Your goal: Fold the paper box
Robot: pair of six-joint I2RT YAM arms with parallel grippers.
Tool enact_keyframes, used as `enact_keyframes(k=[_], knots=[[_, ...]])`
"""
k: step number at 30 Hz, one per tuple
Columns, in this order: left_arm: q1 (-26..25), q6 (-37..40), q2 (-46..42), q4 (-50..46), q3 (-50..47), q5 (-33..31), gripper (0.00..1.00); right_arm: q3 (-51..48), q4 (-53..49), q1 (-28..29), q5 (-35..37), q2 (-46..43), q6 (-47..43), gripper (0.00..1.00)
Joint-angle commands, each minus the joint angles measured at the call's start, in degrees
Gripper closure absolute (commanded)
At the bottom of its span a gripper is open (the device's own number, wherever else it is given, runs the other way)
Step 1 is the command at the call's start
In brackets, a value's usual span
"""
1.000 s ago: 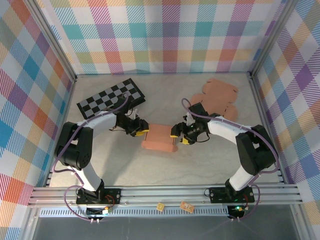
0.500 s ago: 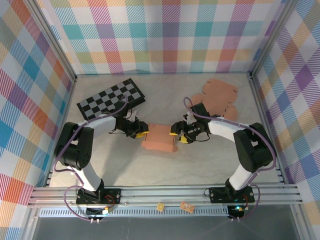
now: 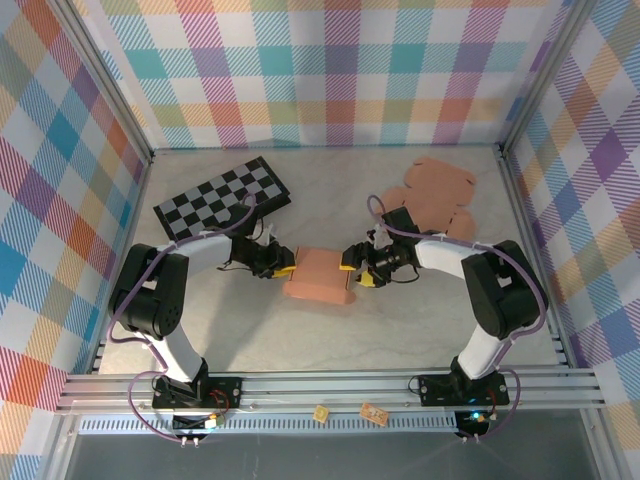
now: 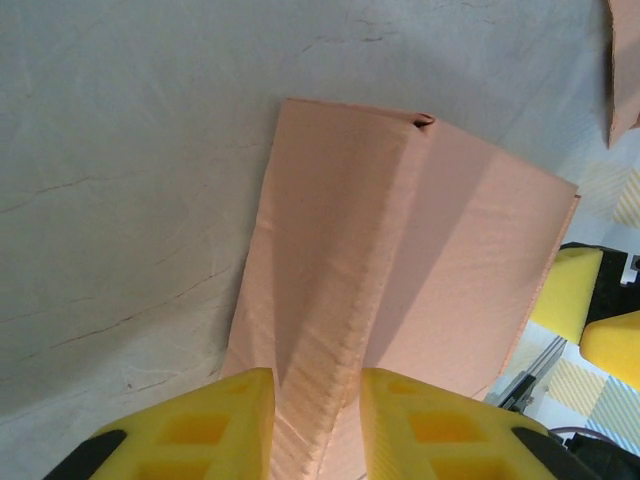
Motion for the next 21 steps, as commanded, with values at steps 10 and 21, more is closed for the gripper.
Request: enact_keyframes(k=[10,21], knots=[[2.05,1.26,1.26,0.66,-2.1,0.79,0.79,-0.75,4.5,-0.35,-4.36,3.38,0.95,0.31],[2.71,1.01,2.78,0.62,-2.3,1.14,0.81,-0.83,11.04,-0.34,-7.73,5.82,4.47,0.31]])
